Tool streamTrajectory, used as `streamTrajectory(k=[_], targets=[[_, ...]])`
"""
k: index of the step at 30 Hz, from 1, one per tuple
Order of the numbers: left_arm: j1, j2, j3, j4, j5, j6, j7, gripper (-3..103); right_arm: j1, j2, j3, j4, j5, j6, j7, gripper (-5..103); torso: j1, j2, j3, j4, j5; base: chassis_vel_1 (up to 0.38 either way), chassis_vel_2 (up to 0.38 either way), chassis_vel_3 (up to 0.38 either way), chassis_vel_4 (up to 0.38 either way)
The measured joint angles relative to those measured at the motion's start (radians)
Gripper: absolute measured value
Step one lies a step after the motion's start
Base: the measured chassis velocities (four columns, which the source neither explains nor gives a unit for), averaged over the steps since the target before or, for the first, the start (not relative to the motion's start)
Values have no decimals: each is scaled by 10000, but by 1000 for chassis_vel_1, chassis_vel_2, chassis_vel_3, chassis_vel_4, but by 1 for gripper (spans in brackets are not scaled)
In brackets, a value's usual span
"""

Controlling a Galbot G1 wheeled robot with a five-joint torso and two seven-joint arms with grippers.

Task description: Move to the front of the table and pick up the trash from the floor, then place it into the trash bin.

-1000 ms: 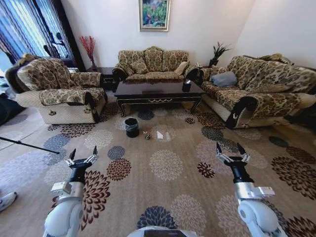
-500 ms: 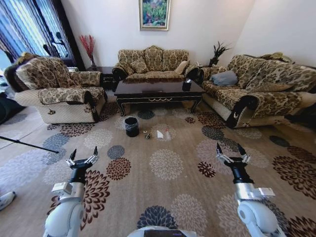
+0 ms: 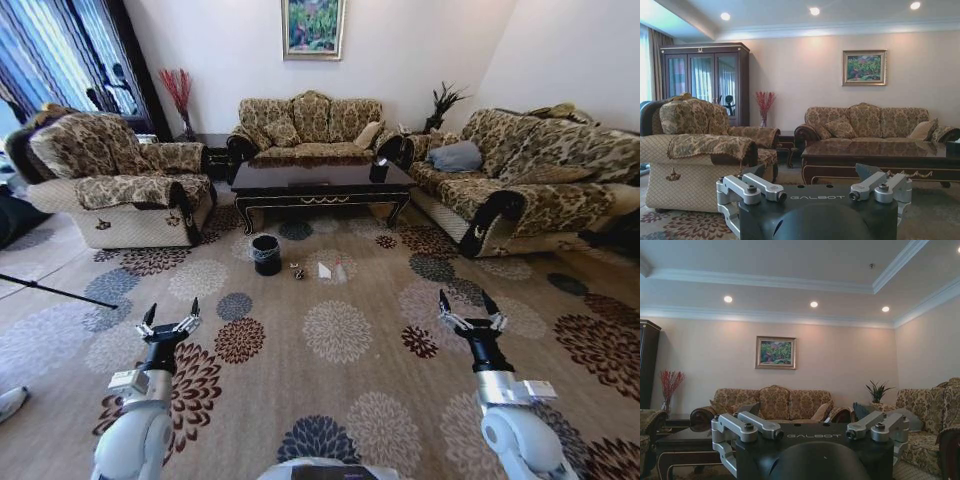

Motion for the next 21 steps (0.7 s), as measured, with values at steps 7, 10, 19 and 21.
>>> streamTrajectory(k=[7,10,19,21], targets=[[-44,37,4,147,0,-54,29,100,-7,-51,10,-5,-2,1,19,100,-146,-335,-187,0,0,0,0,0,0],[-52,43,10,163,0,-58,32,100,-17,-59,11,-7,-3,1,23,100,-189,-424,-236,0,0,0,0,0,0],[-47,93,-1,100,-1,-62,64,100,-16,-84,-24,-48,-33,4,26,100,-374,-847,-475,0,0,0,0,0,0],[-45,104,-19,58,-10,-62,71,100,-5,-86,-29,-67,-39,6,26,100,-408,-930,-523,0,0,0,0,0,0]])
